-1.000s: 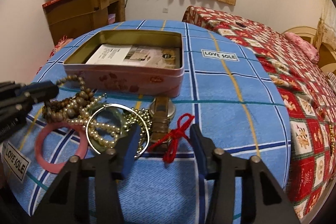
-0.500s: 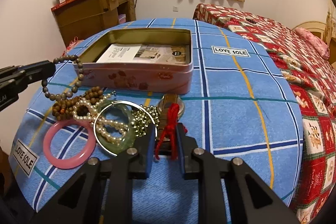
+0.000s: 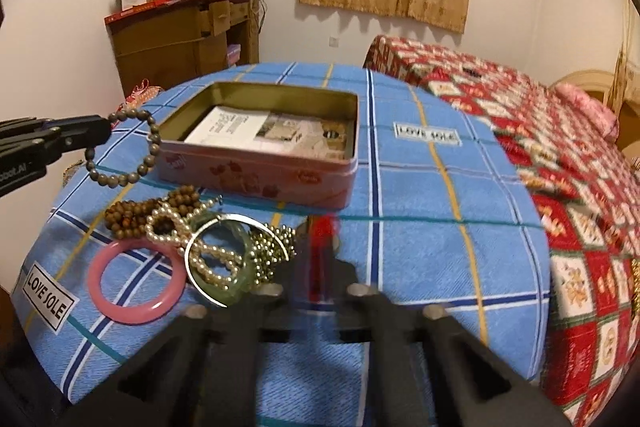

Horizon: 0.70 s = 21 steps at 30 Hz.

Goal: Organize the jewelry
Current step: 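Close the right tool on the red string charm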

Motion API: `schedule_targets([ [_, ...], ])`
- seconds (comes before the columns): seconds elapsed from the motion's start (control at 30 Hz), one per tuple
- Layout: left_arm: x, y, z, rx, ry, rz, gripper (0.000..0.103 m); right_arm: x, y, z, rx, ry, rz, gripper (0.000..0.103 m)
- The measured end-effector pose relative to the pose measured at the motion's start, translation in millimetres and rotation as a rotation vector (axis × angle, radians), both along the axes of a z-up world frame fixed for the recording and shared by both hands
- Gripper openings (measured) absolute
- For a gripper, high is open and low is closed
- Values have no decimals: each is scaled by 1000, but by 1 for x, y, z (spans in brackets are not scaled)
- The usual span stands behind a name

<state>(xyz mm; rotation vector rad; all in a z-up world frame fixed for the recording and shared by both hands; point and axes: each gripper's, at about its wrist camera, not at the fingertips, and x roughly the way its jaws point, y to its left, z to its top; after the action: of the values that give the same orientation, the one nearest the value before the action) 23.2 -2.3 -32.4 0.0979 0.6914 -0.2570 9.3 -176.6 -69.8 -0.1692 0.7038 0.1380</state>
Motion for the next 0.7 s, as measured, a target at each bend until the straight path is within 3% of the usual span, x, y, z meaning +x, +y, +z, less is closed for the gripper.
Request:
schedule_targets([
  [0.13, 0, -1, 1, 0, 5, -1, 9, 0, 0, 4, -17, -17, 6, 4],
  [0.27, 0, -3, -2, 2, 14, -4, 9, 12, -4, -5, 5, 30, 5, 6],
  [0.37, 2, -4, -7, 4, 28, -1, 9, 20, -11, -12, 45, 66, -3, 45],
  [0.4, 3, -4, -9, 6, 31, 0, 9, 21, -12, -14, 47, 70, -5, 47],
  [0.57, 4, -7, -17, 15, 43, -7, 9, 32, -14, -25, 54, 113, -8, 46],
  [0.7, 5, -9, -22, 15, 54, -11, 9, 33, -17, -31, 73, 146, -14, 34],
])
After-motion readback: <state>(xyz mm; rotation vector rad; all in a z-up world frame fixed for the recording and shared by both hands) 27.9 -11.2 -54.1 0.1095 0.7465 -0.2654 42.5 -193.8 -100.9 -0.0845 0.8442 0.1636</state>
